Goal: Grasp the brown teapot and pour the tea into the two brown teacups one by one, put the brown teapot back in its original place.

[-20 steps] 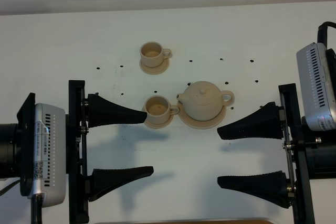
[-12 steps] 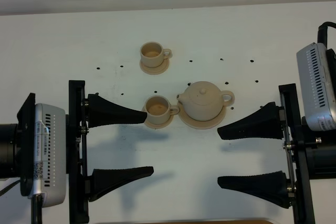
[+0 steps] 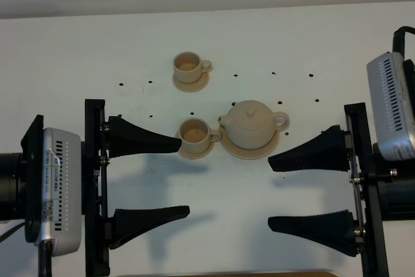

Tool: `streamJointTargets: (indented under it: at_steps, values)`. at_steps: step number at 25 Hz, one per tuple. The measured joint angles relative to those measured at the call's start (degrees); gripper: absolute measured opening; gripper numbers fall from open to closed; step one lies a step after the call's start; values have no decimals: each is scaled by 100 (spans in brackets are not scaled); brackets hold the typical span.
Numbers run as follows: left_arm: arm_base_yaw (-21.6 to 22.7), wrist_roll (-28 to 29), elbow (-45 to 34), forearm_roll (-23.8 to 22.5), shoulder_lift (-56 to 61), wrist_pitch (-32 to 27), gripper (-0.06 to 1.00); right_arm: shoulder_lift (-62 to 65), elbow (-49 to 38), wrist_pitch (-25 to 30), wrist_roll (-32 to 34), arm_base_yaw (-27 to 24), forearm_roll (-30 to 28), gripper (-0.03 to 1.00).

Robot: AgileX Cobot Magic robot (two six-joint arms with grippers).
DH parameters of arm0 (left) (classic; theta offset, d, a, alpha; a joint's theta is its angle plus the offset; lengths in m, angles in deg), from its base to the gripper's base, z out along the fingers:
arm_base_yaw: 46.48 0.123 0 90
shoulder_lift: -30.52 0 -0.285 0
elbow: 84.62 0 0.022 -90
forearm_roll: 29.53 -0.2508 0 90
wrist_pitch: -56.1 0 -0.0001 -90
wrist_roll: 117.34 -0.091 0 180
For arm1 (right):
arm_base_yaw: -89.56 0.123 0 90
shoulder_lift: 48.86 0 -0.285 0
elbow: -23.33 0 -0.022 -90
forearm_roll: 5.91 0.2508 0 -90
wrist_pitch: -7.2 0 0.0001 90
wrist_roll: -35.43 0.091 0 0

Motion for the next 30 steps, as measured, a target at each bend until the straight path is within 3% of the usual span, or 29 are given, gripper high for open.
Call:
streamJointTargets:
  at_steps: [7,11,15,17,21,25,30]
  values:
    - [0,0,0,51,0,-41,70,0,0,-2,0,0,421,54]
    - [0,27,0,443,0,207,69,0,0,-118,0,0,797,54]
    - [0,105,0,1337,0,1215,66,0,0,-879,-8,17,1338,54]
    - [0,37,68,1562,-13,1704,64,0,0,-1376,-85,29,1687,54]
    - [0,14,281,1658,-18,2526,58,0,17,-2162,-103,29,1849,54]
    - [0,68,391,1663,-18,3730,52,0,100,-3100,-39,29,1872,54]
    - [260,387,410,1663,-18,4710,46,0,459,-4270,535,29,1790,52]
